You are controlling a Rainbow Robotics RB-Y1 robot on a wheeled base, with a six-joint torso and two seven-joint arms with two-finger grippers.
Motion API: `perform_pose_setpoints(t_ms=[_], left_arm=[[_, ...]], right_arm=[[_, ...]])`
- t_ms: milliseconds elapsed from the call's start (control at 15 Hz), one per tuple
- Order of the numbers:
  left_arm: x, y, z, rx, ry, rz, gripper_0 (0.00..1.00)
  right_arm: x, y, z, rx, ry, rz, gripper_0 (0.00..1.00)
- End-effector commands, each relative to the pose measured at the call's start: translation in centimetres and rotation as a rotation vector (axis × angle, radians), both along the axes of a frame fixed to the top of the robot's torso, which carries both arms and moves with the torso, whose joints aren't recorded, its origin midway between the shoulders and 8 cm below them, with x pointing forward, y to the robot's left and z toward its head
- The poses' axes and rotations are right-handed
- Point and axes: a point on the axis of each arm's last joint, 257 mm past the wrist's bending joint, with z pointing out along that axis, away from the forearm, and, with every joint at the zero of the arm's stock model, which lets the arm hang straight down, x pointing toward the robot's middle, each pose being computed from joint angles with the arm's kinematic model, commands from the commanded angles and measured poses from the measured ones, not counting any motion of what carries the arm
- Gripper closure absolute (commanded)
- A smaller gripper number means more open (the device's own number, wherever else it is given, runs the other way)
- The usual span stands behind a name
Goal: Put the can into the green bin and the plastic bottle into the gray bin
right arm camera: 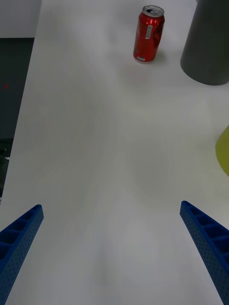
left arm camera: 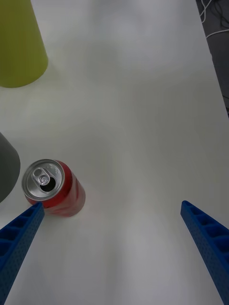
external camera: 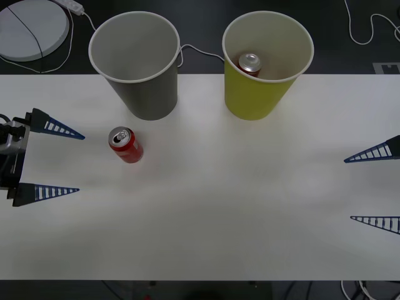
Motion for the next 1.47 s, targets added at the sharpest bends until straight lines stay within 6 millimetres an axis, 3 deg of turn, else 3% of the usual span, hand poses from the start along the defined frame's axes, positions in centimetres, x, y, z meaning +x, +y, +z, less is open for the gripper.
perform_pose_setpoints(t_ms=[67, 133, 533, 1067, 1467], left_arm=[[0.0, 0.0, 0.0, 0.000, 0.000, 0.000, 0.00], [-0.4, 0.1, -0.7, 0.008, 0.019, -0.002, 0.00], [-0.3, 0.6, -0.3, 0.012, 0.021, 0.009, 0.00], [2.6, 1.7, -1.1, -0.290, 0.117, 0.204, 0.00], [4.2, 3.2, -3.4, -0.319, 0.011, 0.227, 0.00]], right_arm=[[0.0, 0.0, 0.0, 0.000, 0.000, 0.000, 0.00], [0.0, 0.0, 0.0, 0.000, 0.000, 0.000, 0.00], [0.0, 0.0, 0.0, 0.000, 0.000, 0.000, 0.00], [0.0, 0.0, 0.0, 0.000, 0.000, 0.000, 0.00], [0.0, 0.0, 0.0, 0.000, 0.000, 0.000, 0.00]])
